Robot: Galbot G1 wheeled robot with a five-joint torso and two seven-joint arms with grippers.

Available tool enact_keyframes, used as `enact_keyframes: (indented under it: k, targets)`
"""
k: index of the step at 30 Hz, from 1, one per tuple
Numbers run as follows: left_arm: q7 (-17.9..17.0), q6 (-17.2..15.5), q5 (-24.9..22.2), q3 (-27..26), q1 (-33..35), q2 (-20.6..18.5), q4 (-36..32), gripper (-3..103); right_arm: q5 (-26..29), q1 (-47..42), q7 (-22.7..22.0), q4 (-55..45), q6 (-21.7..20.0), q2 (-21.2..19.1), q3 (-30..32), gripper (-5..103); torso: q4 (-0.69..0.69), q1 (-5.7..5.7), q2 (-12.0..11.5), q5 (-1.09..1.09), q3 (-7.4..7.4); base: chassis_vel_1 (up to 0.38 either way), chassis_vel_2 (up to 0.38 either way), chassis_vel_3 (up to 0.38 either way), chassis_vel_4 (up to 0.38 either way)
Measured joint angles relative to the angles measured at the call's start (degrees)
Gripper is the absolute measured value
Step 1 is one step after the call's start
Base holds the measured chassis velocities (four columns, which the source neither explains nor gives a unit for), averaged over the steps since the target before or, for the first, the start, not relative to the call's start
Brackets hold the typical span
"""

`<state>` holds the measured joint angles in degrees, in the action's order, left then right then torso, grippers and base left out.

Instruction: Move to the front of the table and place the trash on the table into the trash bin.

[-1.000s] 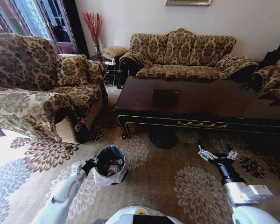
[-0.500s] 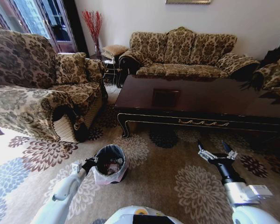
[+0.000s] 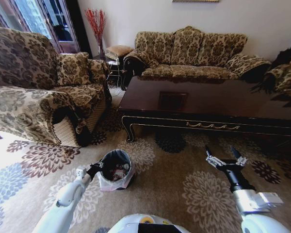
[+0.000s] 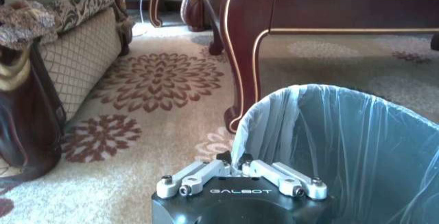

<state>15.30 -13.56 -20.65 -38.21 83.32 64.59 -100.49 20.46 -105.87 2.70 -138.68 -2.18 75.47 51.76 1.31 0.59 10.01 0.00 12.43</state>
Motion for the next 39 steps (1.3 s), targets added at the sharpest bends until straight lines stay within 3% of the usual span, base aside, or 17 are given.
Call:
enact_keyframes:
  k: [8, 14, 15, 17, 20, 23, 24, 27, 32, 35, 39]
  targets:
    - [-0.2, 1.0, 0.0, -0.1, -0.1, -0.1, 0.4, -1, 0.0, 0.0, 0.0, 0.0, 0.0, 0.0, 0.0, 100, 0.0, -0.5, -1.7, 0.0, -1.24, 0.0, 0.0, 0.0, 0.0]
    - [-0.2, 2.3, 0.2, 0.0, -0.1, -0.1, 0.9, 24, 0.0, 0.0, 0.0, 0.0, 0.0, 0.0, 0.0, 100, 0.01, -0.52, -2.3, 0.01, -1.77, 0.0, 0.0, 0.0, 0.0]
    - [-0.2, 2.3, 0.2, 0.0, -0.1, -0.1, 0.9, 24, 0.0, 0.0, 0.0, 0.0, 0.0, 0.0, 0.0, 100, 0.01, -0.52, -2.3, 0.01, -1.77, 0.0, 0.0, 0.0, 0.0]
    - [-0.2, 2.4, 0.3, 0.0, -0.1, -0.1, 0.9, 34, 0.0, 0.0, 0.0, 0.0, 0.0, 0.0, 0.0, 100, 0.0, -0.51, -2.3, 0.0, -1.78, 0.0, 0.0, 0.0, 0.0]
    - [-0.2, 2.5, 0.3, 0.0, 0.0, -0.1, 0.9, 39, 0.0, 0.0, 0.0, 0.0, 0.0, 0.0, 0.0, 100, 0.0, -0.5, -2.3, 0.0, -1.76, 0.0, 0.0, 0.0, 0.0]
    - [-0.7, 3.8, 0.1, -0.5, 0.2, 0.1, 0.8, 56, 0.0, 0.0, 0.0, 0.0, 0.0, 0.0, 0.0, 100, 0.0, -0.48, -2.2, 0.0, -1.7, 0.0, 0.0, 0.0, 0.0]
    - [-0.7, 3.8, 0.1, -0.5, 0.2, 0.1, 0.8, 56, 0.0, 0.0, 0.0, 0.0, 0.0, 0.0, 0.0, 100, 0.0, -0.48, -2.2, 0.0, -1.7, 0.0, 0.0, 0.0, 0.0]
    - [-2.6, 7.0, -0.5, -1.4, 0.5, 0.5, 0.3, 72, 0.0, 0.0, 0.0, 0.0, 0.0, 0.0, 0.0, 100, 0.0, -0.44, -2.1, 0.0, -1.63, 0.0, 0.0, 0.0, 0.0]
    - [-6.5, 10.7, -0.9, -3.1, 0.9, 1.9, -1.4, 83, 0.0, 0.0, 0.0, 0.0, 0.0, 0.0, 0.0, 100, 0.0, -0.41, -2.0, 0.0, -1.57, 0.0, 0.0, 0.0, 0.0]
    - [-10.8, 14.2, 0.0, -6.0, 2.7, 6.3, -7.1, 98, 0.0, 0.0, 0.0, 0.0, 0.0, 0.0, 0.0, 100, -0.02, -0.38, -1.9, 0.01, -1.52, 0.0, 0.0, 0.0, 0.0]
    - [-13.7, 16.5, 3.0, -8.0, 6.1, 11.0, -12.2, 100, 0.0, 0.0, 0.0, 0.0, 0.0, 0.0, 0.0, 100, 0.01, -0.37, -1.8, 0.03, -1.49, 0.0, 0.0, 0.0, 0.0]
